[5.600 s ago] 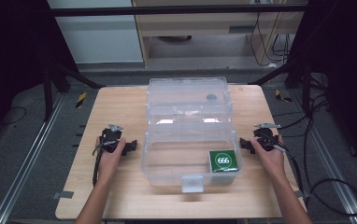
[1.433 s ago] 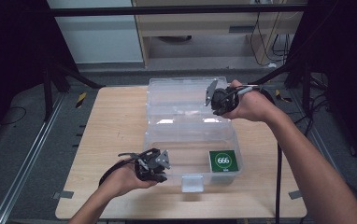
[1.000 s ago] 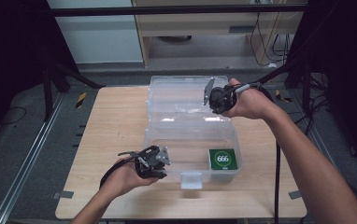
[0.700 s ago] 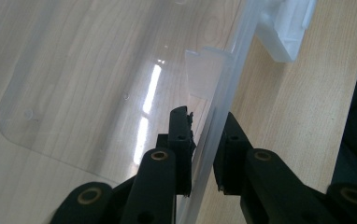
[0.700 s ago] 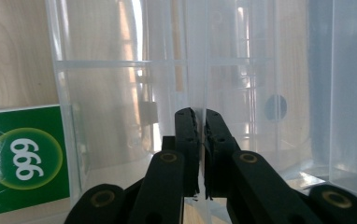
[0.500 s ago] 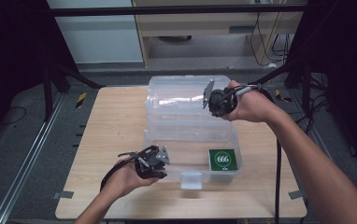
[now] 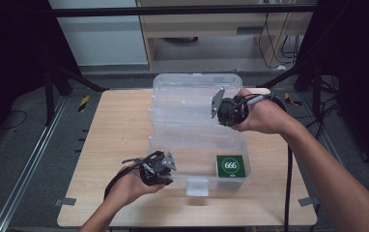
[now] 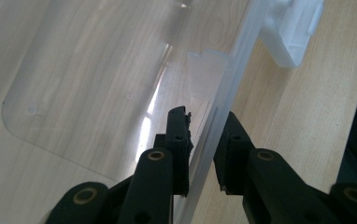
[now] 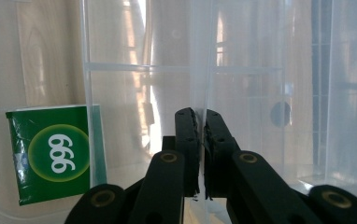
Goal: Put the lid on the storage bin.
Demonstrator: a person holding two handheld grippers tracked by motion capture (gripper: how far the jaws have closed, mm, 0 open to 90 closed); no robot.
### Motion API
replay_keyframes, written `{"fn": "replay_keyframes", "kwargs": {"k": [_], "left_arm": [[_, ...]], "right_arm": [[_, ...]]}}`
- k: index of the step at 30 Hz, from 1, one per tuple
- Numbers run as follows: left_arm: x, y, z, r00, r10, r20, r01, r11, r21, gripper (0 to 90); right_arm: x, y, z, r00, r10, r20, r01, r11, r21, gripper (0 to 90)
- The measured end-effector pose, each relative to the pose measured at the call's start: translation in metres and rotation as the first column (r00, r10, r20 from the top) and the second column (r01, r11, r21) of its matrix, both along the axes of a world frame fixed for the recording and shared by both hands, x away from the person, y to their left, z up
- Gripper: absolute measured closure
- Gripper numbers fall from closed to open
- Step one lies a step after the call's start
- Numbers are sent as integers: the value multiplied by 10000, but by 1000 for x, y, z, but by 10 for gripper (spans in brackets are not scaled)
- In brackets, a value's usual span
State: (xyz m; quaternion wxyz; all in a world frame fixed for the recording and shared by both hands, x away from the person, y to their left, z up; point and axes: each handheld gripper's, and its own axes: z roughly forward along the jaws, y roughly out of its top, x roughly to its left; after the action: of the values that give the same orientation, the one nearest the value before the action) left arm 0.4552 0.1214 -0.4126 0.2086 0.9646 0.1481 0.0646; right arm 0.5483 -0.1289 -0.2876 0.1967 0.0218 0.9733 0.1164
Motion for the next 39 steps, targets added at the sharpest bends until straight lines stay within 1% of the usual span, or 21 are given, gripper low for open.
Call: {"fn": "replay_keyframes", "kwargs": {"k": [4,5,6,8,10,11,12,13,17,18,19,20,22,23,24,27,28,32,33,34,39], "left_arm": [[2,-2,0,9998,57,197,-58,10000,63,766],[-1,-3,-1,9989,470,78,-469,9989,-39,766],[2,-3,0,9997,116,234,-118,9999,57,765],[-1,-3,-1,9988,483,110,-483,9988,-46,763],[0,-3,-1,9988,480,137,-479,9988,-36,762],[3,-3,0,9994,138,319,-141,9999,81,760],[3,-3,0,9994,118,330,-120,9999,80,757],[3,-3,0,9994,118,330,-120,9999,80,757],[3,-3,-1,9993,136,359,-138,9999,77,750],[2,-3,0,9992,147,380,-151,9998,105,748],[2,-3,0,9991,163,381,-167,9998,110,748],[2,-3,-1,9990,208,397,-211,9997,82,745],[2,-3,-1,9991,153,392,-158,9998,116,744],[1,-4,-1,9989,309,344,-312,9995,63,744],[2,-4,-1,9992,211,340,-214,9997,95,743],[2,-4,-1,9992,214,340,-217,9997,95,742],[0,-4,-1,9989,377,281,-379,9993,60,741],[0,-4,-1,9986,482,219,-483,9988,32,739],[0,-4,-1,9986,471,231,-472,9989,40,739],[2,-3,-1,9990,114,441,-121,9998,160,738],[2,-3,-1,9990,99,425,-106,9998,156,737]], "right_arm": [[5,0,0,9999,-141,46,140,9998,147,861],[7,0,0,9998,-176,65,174,9997,185,862],[7,0,0,9998,-188,90,186,9996,211,863],[5,1,1,9998,-154,128,151,9997,194,865],[4,1,1,9999,-87,131,84,9998,194,866],[2,1,1,9999,-13,159,11,9999,169,866],[-2,1,1,9998,52,181,-56,9998,210,867],[-2,1,1,9998,52,181,-56,9998,210,867],[-11,-1,1,9996,140,263,-147,9995,295,867],[-16,-2,0,9994,167,313,-178,9992,354,867],[-16,-2,0,9994,167,313,-178,9992,354,867],[-21,-4,-1,9992,192,352,-206,9989,418,867],[-22,-4,-1,9991,199,365,-216,9987,452,867],[-24,-5,-1,9991,190,377,-209,9985,502,867],[-28,-5,-2,9989,222,423,-242,9985,487,867],[-31,-5,-3,9987,261,434,-283,9983,512,867],[-34,-5,-3,9985,316,453,-337,9983,472,867],[-39,-5,-4,9984,358,446,-379,9982,472,867],[-41,-5,-4,9983,377,452,-398,9981,463,866],[-43,-5,-5,9982,390,451,-411,9981,455,867],[-52,-6,-7,9977,499,455,-519,9977,435,865]]}}
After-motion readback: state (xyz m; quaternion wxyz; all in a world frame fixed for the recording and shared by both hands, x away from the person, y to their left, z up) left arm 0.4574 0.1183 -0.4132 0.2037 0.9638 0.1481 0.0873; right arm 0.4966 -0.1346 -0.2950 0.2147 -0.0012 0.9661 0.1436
